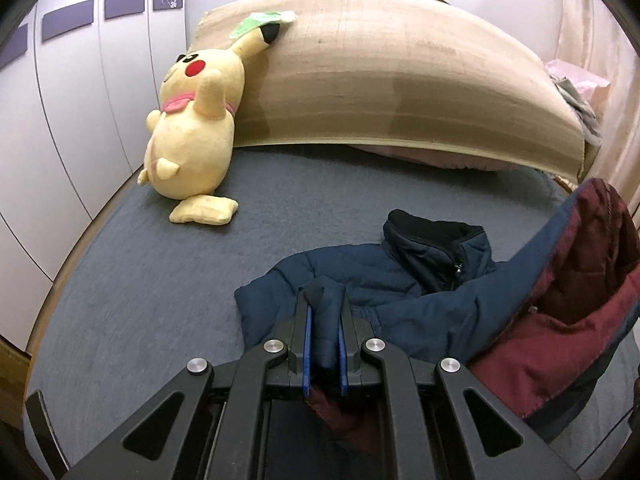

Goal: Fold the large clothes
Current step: 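Lift the jacket hem with both tools and carry it over toward the collar, then lower the hem onto the collar and open both tools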

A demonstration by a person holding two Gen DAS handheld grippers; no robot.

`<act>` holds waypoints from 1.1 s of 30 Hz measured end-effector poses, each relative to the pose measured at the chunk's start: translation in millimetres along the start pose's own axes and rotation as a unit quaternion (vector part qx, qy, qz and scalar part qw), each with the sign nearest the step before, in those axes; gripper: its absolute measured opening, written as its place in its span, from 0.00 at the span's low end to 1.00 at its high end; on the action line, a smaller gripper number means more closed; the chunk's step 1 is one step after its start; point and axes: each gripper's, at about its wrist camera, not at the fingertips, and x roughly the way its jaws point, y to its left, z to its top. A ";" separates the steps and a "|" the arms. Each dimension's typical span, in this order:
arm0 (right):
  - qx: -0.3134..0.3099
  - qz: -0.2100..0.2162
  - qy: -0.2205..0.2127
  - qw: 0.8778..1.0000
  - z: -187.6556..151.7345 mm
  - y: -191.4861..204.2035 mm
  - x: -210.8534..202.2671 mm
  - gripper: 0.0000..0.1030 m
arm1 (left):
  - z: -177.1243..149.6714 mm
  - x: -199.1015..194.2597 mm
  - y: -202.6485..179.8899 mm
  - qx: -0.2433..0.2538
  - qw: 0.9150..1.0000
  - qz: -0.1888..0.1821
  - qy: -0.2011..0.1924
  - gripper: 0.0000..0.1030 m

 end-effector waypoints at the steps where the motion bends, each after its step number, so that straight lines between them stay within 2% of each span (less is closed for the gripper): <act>1: 0.001 -0.004 0.003 1.000 1.5 -2.5 5.5 0.09 | 1.3 6.2 -1.1 0.001 1.000 0.001 0.003 0.10; 9: 0.007 -0.035 0.031 0.999 13.0 -16.6 55.4 0.09 | 8.8 49.0 -6.4 0.008 0.999 0.011 0.029 0.10; 18: 0.011 -0.075 0.069 0.995 17.4 -31.0 108.4 0.09 | 14.5 111.3 -5.9 0.003 0.996 0.016 0.085 0.11; 24: 0.015 -0.091 0.097 0.991 15.9 -40.8 135.3 0.09 | 14.6 139.1 -3.0 -0.007 0.994 0.019 0.110 0.12; 27: 0.033 -0.085 0.102 0.991 17.3 -48.8 141.2 0.13 | 16.6 148.3 6.4 -0.028 0.993 0.008 0.118 0.18; 29: 0.049 -0.079 0.107 0.990 19.4 -53.5 142.5 0.15 | 19.6 153.2 17.2 -0.056 0.991 0.001 0.118 0.26; 30: 0.054 -0.078 0.108 0.990 20.2 -55.0 142.4 0.16 | 22.2 153.4 23.3 -0.067 0.992 0.002 0.108 0.33; 31: 0.057 -0.076 0.111 0.989 21.4 -56.4 142.1 0.16 | 25.0 153.5 28.9 -0.074 0.992 0.005 0.102 0.46; 33: 0.067 -0.068 0.115 0.989 24.2 -59.6 140.7 0.21 | 28.7 152.3 43.1 -0.100 0.991 0.006 0.094 0.57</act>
